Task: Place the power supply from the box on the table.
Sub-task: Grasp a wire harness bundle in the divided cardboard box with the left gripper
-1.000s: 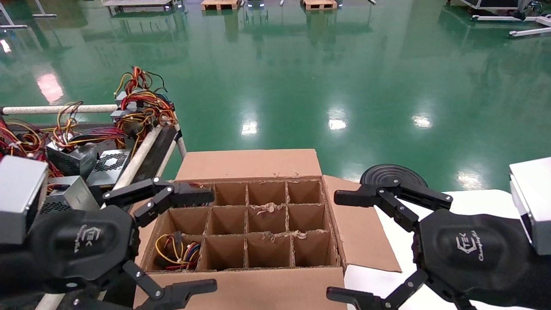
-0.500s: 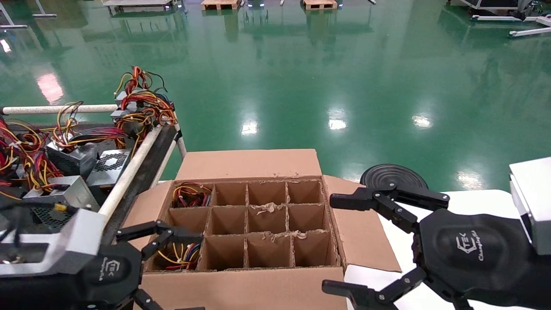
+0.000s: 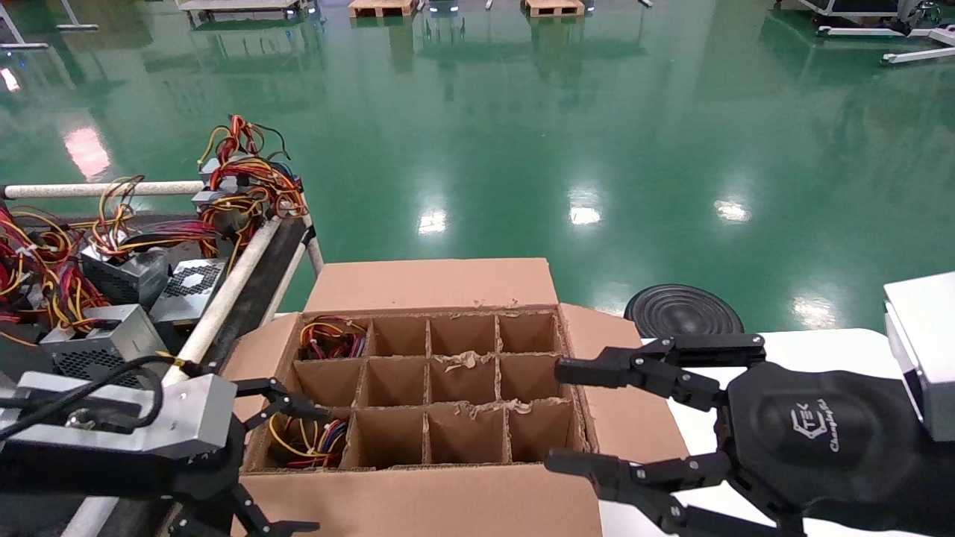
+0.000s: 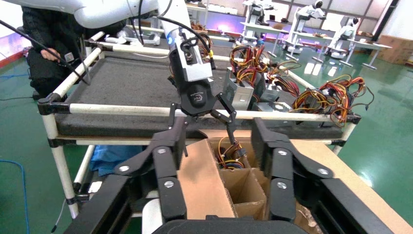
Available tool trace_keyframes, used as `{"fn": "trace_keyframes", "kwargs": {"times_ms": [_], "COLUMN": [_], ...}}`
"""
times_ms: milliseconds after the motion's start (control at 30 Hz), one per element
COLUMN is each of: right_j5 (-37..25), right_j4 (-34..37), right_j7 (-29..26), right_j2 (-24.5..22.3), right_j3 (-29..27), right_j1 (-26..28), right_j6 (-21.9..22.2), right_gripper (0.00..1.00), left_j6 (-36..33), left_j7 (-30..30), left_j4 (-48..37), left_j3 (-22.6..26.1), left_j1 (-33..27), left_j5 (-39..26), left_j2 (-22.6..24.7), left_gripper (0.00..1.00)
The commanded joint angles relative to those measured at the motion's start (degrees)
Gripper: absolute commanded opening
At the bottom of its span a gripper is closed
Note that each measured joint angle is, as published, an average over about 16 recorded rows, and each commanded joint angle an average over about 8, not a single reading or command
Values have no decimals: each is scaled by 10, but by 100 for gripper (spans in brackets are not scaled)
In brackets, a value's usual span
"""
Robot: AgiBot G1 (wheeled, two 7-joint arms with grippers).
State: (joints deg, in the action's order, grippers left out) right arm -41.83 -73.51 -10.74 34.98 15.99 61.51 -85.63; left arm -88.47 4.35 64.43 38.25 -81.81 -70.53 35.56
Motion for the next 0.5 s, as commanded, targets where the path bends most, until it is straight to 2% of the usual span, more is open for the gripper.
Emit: {"fn": "trace_keyframes", "kwargs": {"times_ms": [33, 500], "right_j5": [0, 0], "right_j4": [0, 0], "right_j7": [0, 0], "right_j2": [0, 0], "right_j3": [0, 0], "right_j1": [0, 0], "right_j6": [0, 0], "right_gripper": [0, 0], "left_j6": [-4, -15], "left_j7": [-4, -30], "left_j4": [-5, -41], "left_j3": [17, 91], "left_j1": [-22, -100], "left_j5": [-18, -59], "left_j2": [4, 24], "left_gripper": [100, 100]}}
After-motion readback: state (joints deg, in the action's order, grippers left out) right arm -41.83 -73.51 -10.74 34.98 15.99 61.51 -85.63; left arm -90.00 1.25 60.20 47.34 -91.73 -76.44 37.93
